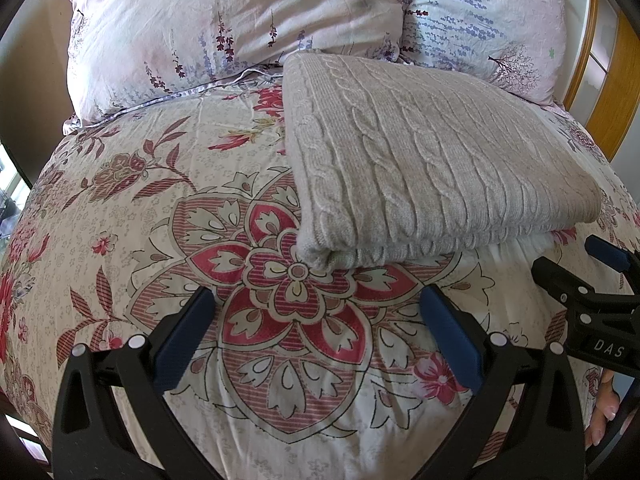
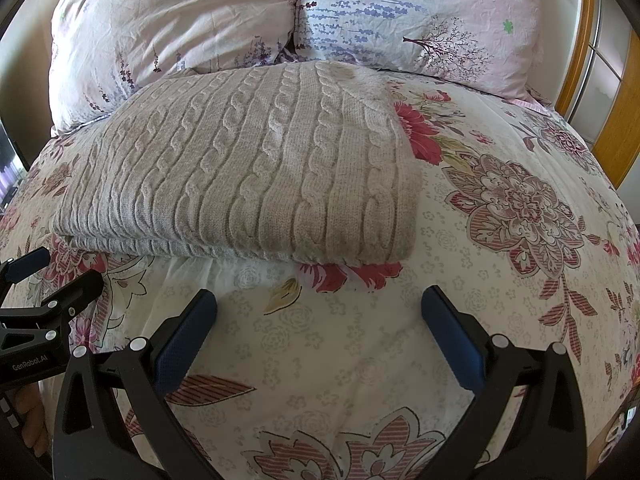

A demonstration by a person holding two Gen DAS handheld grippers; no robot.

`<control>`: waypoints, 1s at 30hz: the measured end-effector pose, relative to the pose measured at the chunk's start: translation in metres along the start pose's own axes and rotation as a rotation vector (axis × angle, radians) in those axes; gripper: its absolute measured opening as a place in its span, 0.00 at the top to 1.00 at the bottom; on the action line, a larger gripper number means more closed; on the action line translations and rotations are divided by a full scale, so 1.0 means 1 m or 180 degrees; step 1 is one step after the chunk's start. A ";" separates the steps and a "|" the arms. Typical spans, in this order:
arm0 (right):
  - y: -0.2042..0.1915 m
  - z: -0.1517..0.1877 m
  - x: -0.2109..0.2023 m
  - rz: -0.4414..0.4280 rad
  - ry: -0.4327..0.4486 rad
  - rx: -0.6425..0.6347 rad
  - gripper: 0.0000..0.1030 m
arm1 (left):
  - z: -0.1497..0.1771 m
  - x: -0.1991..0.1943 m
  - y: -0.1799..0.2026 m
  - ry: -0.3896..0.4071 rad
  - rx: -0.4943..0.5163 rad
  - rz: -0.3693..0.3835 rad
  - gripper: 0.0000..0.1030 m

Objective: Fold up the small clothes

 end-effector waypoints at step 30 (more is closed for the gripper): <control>0.000 0.000 0.000 0.0002 0.0002 0.0007 0.01 | 0.000 0.000 0.000 0.0002 0.0001 0.0000 0.02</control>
Point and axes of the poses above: each gripper's, at about its wrist camera, not at the fingertips, and x roughly the way its jaws point, y to its right, z to its underside, the point moved 4 cm from there along x, roughly the way its jaws point, and after that the axes turned 10 degrees about -y, right-handed, at the moved point
